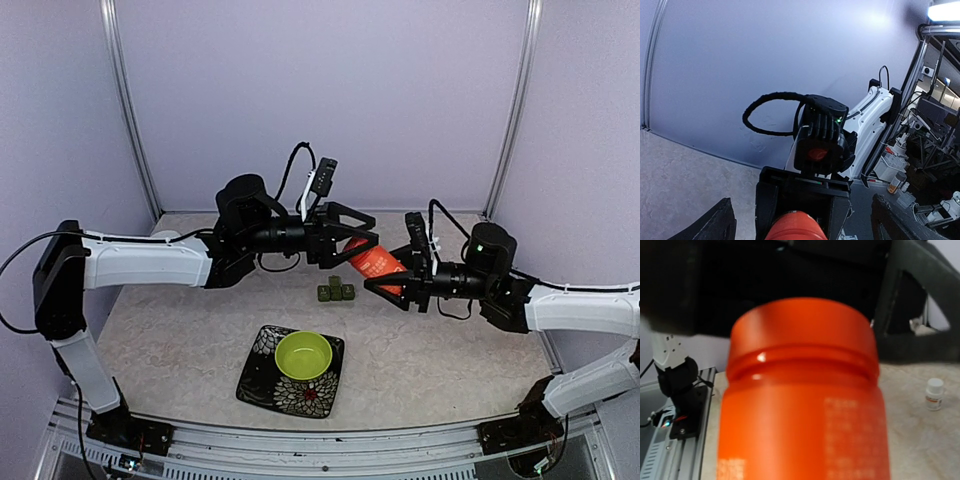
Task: Sort the pills into containers
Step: Unscrew the lid of the pill bottle from the pill bottle.
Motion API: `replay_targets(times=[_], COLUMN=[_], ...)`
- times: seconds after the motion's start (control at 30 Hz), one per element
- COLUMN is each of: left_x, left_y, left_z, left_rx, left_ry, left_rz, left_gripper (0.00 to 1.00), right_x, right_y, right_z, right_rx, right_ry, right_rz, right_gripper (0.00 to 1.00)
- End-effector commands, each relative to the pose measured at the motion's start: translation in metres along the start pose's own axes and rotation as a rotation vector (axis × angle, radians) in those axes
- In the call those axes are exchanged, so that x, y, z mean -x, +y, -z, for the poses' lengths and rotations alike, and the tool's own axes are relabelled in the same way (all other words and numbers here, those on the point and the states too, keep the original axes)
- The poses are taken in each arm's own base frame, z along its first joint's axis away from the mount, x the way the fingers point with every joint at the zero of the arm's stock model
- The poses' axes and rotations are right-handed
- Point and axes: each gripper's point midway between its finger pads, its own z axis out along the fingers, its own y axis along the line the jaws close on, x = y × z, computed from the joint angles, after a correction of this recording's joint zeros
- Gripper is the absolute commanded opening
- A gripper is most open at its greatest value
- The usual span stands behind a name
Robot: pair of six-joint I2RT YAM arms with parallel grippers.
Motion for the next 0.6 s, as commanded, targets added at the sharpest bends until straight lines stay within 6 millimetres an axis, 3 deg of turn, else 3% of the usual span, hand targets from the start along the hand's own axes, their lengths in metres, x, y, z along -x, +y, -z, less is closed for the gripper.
replay_targets(times=[0.0, 0.33, 0.57], left_x=[0.007, -0.001, -0.006], left_y=[-0.022, -0.024, -0.018], left_z=[-0.013, -0.005, -0.002], left_rx=[-0.084, -0.041, 0.003], left_ry=[-0.020, -0.017, 0.000], left_rz=[-0.052, -0.071, -0.054], left_gripper=[0.91, 0.85, 0.85], right_x=[0.025, 0.014, 0.018], right_y=[0.006, -0.027, -0.032], right_z=[-0.006, 0.000, 0.006], right_rx=[0.036, -0.160, -0.199], right_ry=[-0.074, -0.050, -0.061], right_rz=[0.028, -0.007, -0.005], right_gripper=[0.08, 0.07, 0.07])
